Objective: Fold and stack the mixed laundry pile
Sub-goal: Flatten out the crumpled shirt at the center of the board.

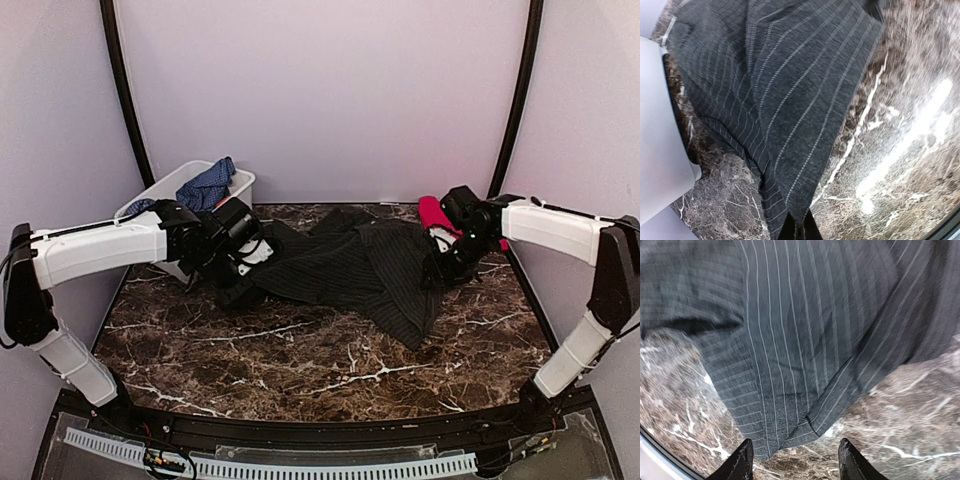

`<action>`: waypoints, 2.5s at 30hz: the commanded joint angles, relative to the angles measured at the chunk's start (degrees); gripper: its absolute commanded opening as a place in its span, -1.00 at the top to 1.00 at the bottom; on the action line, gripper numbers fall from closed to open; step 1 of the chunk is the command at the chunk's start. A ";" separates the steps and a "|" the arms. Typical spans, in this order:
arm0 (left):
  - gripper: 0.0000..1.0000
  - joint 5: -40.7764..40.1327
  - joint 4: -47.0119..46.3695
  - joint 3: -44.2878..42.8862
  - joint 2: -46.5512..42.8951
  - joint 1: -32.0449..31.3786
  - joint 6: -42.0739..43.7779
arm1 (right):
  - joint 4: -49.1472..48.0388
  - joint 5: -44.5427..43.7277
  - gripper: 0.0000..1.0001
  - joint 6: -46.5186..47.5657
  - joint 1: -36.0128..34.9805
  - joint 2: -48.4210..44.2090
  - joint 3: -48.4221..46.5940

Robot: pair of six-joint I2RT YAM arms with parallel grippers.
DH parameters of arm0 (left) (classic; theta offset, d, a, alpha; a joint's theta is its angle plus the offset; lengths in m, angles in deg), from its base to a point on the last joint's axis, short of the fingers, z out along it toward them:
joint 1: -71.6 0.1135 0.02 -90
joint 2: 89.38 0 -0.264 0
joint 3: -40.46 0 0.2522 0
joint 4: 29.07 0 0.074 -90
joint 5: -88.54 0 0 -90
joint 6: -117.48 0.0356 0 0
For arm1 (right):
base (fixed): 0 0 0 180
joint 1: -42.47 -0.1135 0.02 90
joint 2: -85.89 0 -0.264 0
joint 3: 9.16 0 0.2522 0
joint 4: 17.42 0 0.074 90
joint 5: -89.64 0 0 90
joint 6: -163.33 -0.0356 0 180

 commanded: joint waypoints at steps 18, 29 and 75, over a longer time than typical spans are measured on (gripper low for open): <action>0.96 -6.77 4.42 -0.84 6.48 -1.87 0.69 | -0.27 -10.61 0.06 -1.20 -11.49 16.96 1.40; 1.00 -15.07 5.11 -1.48 1.39 -2.03 0.84 | 10.19 -29.89 1.00 -2.39 -10.70 9.67 -7.78; -0.11 14.35 -13.55 -1.70 11.38 7.00 -17.20 | 4.79 -10.62 -0.39 7.72 -9.96 27.59 -25.54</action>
